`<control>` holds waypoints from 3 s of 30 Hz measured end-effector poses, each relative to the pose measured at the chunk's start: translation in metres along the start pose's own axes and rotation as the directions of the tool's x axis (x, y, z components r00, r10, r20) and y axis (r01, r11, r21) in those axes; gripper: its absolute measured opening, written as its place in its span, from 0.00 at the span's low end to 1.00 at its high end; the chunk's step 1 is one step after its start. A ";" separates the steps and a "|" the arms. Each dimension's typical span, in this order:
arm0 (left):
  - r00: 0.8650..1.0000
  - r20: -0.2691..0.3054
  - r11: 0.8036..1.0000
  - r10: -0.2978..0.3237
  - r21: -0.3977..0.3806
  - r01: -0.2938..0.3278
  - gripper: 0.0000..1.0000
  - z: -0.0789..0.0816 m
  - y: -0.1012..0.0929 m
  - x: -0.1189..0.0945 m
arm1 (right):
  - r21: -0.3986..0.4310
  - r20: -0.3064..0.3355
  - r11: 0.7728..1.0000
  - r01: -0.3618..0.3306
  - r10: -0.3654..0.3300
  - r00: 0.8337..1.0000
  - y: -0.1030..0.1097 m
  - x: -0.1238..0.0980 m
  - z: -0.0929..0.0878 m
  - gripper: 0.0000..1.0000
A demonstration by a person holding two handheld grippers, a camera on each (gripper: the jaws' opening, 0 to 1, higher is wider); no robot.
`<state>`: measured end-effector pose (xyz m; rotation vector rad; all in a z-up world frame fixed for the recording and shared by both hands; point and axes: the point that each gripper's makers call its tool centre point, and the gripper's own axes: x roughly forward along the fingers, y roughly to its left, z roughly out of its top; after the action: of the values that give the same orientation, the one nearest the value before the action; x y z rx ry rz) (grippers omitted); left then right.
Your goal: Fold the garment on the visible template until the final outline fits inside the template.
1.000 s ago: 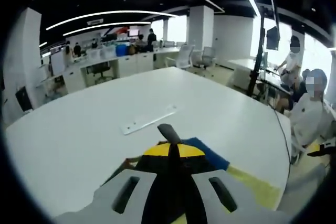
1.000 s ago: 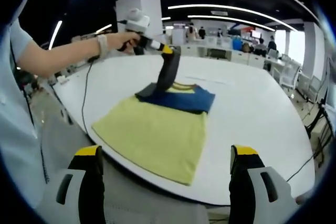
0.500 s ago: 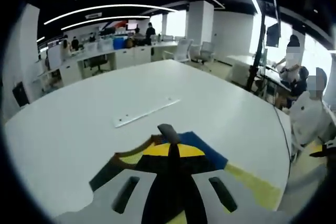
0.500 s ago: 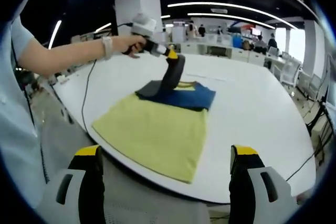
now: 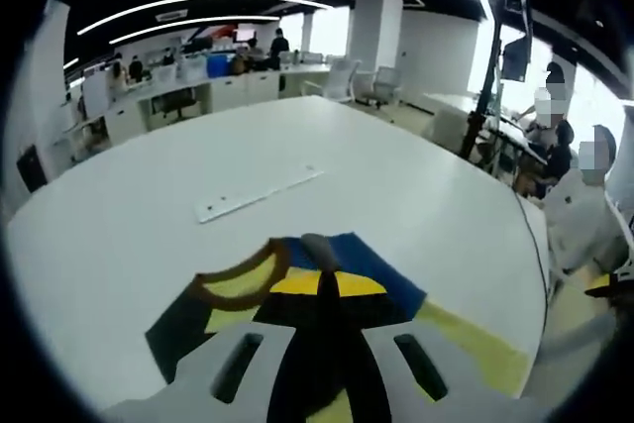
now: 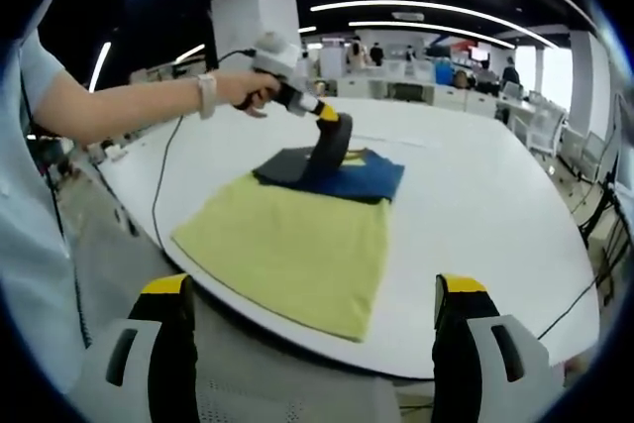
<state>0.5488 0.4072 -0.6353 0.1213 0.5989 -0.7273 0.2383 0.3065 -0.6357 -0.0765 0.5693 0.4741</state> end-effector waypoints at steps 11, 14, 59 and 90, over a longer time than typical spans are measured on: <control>0.999 -0.044 1.000 -0.016 -0.014 0.015 0.00 -0.015 -0.010 0.013 | 0.007 -0.009 1.000 0.001 -0.001 1.000 -0.003 0.002 -0.006 1.00; 0.998 -0.056 1.000 -0.022 -0.016 0.021 0.00 -0.018 -0.013 0.016 | 0.012 -0.011 1.000 0.001 -0.001 1.000 -0.002 0.003 -0.008 1.00; 0.971 -0.215 0.995 -0.101 -0.004 0.103 0.04 -0.063 -0.065 0.069 | 0.037 0.000 0.997 -0.069 0.069 0.998 0.017 0.025 -0.015 1.00; 0.931 -0.290 0.974 -0.224 -0.036 0.223 0.12 -0.092 -0.123 0.070 | 0.035 0.003 0.996 -0.085 0.085 0.996 0.017 0.027 -0.015 1.00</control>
<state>0.4659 0.3022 -0.7383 0.1615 0.9073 -0.9383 0.2429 0.3294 -0.6618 -0.0186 0.5811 0.5471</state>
